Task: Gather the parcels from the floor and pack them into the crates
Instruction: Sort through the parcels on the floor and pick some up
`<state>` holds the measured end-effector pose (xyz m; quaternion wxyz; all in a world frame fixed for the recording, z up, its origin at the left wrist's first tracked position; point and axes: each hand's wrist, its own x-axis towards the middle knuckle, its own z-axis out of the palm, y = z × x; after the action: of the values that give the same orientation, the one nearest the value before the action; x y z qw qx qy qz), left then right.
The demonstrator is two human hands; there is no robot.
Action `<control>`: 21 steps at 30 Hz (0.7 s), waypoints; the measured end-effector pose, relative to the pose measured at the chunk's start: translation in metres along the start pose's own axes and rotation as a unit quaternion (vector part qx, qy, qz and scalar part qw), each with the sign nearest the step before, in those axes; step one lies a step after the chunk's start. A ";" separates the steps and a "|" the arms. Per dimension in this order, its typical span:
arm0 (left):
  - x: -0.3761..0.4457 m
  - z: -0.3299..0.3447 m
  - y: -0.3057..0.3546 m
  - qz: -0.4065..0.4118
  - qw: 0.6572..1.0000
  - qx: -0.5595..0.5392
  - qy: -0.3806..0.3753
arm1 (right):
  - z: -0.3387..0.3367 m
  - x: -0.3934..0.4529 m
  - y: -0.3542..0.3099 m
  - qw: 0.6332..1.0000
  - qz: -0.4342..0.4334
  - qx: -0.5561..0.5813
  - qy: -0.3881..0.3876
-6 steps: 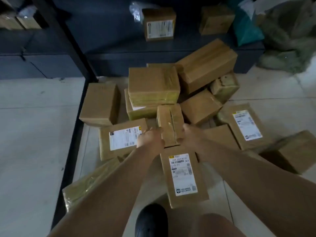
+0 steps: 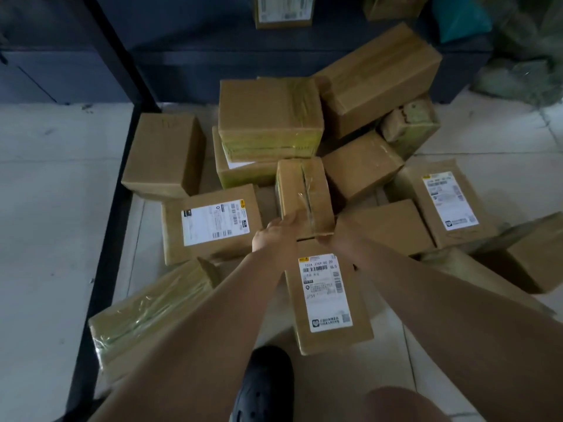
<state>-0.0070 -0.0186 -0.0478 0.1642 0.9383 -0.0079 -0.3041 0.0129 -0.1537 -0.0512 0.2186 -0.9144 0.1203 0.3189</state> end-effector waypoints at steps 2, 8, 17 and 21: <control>0.004 0.004 -0.005 0.007 1.000 0.019 0.004 | 0.005 0.006 0.003 1.000 -0.011 -0.011 0.006; -0.003 0.003 -0.021 -0.067 0.993 -0.009 0.097 | 0.024 -0.003 -0.019 0.993 -0.103 0.009 0.052; 0.008 0.002 -0.045 -0.169 0.983 -0.005 0.065 | 0.064 -0.008 -0.050 0.961 -0.248 -0.116 0.044; 0.019 0.006 -0.039 -0.129 0.987 -0.016 0.091 | 0.055 0.015 -0.051 0.976 -0.176 -0.091 0.090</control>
<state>0.0013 0.0146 -0.0756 0.1383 0.9525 0.1332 -0.2364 0.0136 -0.0843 -0.0830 0.1758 -0.9621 -0.0531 0.2018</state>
